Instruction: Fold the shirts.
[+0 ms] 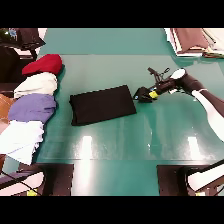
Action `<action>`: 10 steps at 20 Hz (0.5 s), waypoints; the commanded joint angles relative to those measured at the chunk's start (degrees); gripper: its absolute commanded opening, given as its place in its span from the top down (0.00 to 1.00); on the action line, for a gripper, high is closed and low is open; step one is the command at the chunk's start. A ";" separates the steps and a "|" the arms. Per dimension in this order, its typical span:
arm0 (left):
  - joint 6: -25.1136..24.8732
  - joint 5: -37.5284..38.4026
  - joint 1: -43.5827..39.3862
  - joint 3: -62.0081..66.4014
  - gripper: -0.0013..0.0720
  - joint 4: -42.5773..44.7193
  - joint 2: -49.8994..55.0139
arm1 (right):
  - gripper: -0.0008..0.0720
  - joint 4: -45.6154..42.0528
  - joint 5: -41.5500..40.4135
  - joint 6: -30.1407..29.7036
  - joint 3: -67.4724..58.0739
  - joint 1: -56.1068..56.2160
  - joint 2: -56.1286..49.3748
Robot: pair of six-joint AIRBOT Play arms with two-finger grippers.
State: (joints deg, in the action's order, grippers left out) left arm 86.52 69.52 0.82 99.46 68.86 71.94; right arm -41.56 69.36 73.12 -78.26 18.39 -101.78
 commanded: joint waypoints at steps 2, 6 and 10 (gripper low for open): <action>-0.02 0.09 0.00 0.00 0.95 -0.26 -0.04 | 0.20 6.10 -1.03 -0.28 -8.87 5.66 -9.49; 0.02 1.22 -0.02 0.00 0.95 -0.46 -0.04 | 0.90 5.81 0.22 -0.35 -16.28 9.22 -14.86; 0.09 -0.22 -5.51 0.00 0.95 0.09 -0.04 | 0.97 1.09 -0.87 0.15 -17.03 6.10 -10.03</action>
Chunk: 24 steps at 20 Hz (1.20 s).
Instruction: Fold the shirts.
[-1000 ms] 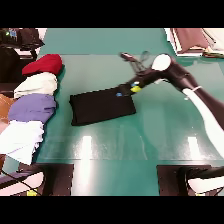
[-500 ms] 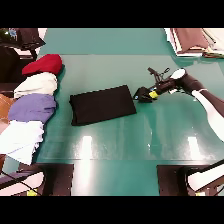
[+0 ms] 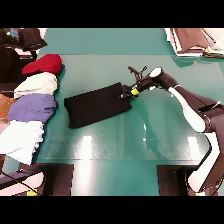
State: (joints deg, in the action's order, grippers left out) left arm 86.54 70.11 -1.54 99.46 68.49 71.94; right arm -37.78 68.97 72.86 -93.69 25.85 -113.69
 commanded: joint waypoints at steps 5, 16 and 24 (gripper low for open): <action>0.00 -2.16 -12.52 0.00 0.95 0.59 -0.04 | 0.97 -17.86 2.05 5.97 -0.87 -15.61 15.45; 2.01 -4.90 -16.09 0.00 0.95 -0.13 -0.04 | 0.97 -23.74 -4.42 8.31 24.70 -68.13 42.14; 1.62 -4.94 -16.09 0.00 0.95 0.13 -0.04 | 0.41 -26.27 -0.37 6.58 30.27 -73.79 42.80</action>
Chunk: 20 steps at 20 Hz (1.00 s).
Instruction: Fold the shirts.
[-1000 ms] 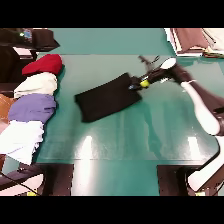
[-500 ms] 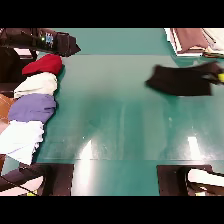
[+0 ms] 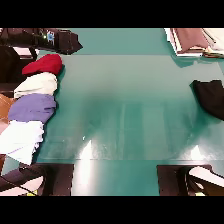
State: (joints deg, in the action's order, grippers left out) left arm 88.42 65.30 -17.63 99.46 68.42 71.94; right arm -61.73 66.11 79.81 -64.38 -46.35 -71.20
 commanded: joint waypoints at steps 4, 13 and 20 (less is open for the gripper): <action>-0.68 -0.09 0.00 0.00 0.95 0.20 -0.04 | 0.01 -22.10 7.50 3.98 -3.85 -1.60 0.52; -1.88 0.17 0.00 0.00 0.95 1.62 -0.04 | 0.13 -3.98 6.10 3.61 -6.69 23.76 9.97; -1.84 -0.28 0.00 0.00 0.95 1.20 -0.04 | 0.97 -4.37 5.90 2.29 -6.69 51.23 11.96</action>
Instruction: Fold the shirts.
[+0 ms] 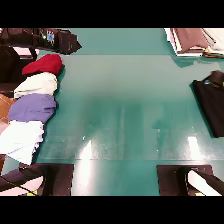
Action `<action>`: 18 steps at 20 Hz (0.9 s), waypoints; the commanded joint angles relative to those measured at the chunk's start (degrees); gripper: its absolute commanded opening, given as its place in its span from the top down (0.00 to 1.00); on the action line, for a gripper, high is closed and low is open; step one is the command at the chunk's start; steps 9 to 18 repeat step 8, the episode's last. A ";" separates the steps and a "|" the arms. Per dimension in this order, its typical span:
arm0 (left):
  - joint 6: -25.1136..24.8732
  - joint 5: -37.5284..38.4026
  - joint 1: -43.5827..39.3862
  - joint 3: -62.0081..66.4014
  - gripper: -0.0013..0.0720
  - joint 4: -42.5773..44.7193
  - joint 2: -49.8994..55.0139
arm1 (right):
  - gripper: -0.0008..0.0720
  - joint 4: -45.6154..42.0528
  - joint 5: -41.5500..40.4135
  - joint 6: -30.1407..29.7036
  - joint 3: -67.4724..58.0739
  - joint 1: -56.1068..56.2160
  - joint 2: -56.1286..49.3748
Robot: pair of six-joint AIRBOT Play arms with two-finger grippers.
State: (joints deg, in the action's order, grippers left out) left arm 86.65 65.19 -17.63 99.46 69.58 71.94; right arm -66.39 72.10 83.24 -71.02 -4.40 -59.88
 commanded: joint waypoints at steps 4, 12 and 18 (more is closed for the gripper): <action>-0.07 -0.17 0.00 0.00 0.95 0.04 -0.04 | 0.96 0.28 -0.04 -1.29 -0.04 14.71 0.59; -0.07 -0.17 0.00 0.00 0.95 0.04 -0.04 | 0.97 0.35 1.27 -1.25 -0.04 14.93 0.59; -0.07 -0.17 0.00 0.00 0.95 0.04 -0.04 | 0.97 0.35 1.27 -1.25 -0.04 14.93 0.59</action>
